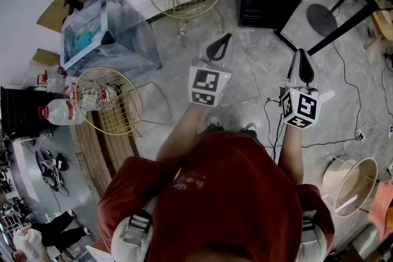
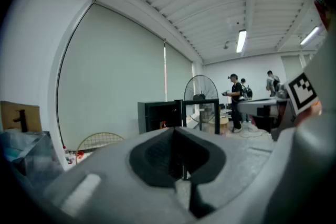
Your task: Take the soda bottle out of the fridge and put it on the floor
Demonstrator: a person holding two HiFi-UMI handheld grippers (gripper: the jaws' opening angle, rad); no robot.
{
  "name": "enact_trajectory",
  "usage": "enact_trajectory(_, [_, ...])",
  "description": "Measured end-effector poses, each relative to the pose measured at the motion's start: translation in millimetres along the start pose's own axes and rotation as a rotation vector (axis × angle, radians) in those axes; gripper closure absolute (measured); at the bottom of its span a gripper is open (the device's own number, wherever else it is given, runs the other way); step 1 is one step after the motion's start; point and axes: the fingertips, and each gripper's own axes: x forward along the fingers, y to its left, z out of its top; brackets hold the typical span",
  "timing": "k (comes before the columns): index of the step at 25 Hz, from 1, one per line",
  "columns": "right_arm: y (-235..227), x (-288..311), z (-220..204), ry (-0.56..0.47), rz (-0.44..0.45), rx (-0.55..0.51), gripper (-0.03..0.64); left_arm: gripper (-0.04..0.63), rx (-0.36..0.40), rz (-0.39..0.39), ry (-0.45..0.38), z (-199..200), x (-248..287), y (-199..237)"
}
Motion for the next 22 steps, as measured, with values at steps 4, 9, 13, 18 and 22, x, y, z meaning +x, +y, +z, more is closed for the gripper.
enact_trajectory(4, [-7.4,-3.8,0.5,0.005,-0.004,0.005,0.615,0.597,-0.012,0.002,0.004,2.9,2.7,-6.7])
enact_trajectory(9, [-20.6,-12.4,-0.7,0.003,-0.015,0.011,0.615,0.597,-0.018,-0.005,0.009,2.4,7.6,-21.9])
enact_trajectory(13, [-38.0,-20.7,-2.7,-0.002,-0.024,0.032,0.615,0.597,0.020,-0.011,0.016,5.0,14.6,-41.9])
enact_trajectory(18, [-63.4,-34.8,-6.5,-0.018,-0.027,0.045,0.615,0.597,-0.002,-0.006,0.015,6.7,24.5,-71.3])
enact_trajectory(22, [-82.4,-39.0,-15.4,0.000,-0.018,0.060,0.615,0.597,-0.036,0.001,0.013,7.6,37.2,-95.8])
